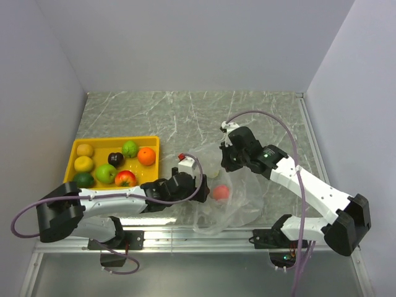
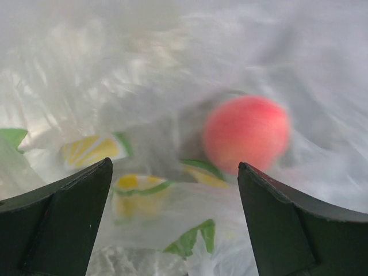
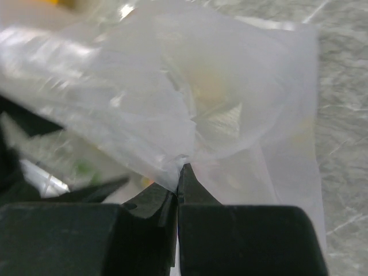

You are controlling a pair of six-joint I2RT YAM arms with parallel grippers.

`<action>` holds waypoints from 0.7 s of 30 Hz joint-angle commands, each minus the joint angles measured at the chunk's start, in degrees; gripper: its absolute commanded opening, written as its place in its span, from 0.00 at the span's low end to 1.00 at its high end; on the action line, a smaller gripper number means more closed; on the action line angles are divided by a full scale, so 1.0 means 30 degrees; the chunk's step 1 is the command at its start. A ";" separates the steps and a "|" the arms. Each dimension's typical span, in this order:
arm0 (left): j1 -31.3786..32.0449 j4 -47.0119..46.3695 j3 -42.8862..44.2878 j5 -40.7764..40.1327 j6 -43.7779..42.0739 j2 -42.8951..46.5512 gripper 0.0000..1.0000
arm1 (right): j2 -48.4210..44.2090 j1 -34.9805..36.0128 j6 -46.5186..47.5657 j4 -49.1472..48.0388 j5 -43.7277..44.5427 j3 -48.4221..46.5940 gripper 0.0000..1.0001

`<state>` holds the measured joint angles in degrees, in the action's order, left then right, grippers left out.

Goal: Untie the knot of the plastic bag and take out the fruit

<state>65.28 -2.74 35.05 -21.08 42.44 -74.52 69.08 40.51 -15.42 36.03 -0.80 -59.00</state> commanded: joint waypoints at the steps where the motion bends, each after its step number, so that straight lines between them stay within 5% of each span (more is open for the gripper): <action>1: 0.0565 -0.1840 0.0153 0.0903 -0.1544 0.1545 0.96 | 0.0674 -0.1051 -0.0629 -0.1255 0.1437 0.1178 0.00; 8: 0.1092 -0.0467 0.2429 0.1664 -0.3010 0.2313 0.98 | 0.1318 -0.2078 -0.2154 -0.3717 0.0648 0.4577 0.00; 14: 0.1415 0.3219 0.7612 -0.0175 -0.3074 -0.0878 0.98 | 0.1496 -0.2107 -0.2681 -0.4773 0.0588 0.5838 0.00; 21: 0.1735 0.4574 0.9382 -0.0444 -0.1080 -0.4043 0.95 | 0.1261 -0.2341 -0.3268 -0.5213 0.0881 0.6337 0.00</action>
<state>69.30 5.78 61.80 -21.37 36.38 -83.83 74.15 34.24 -23.57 23.14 0.89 -40.66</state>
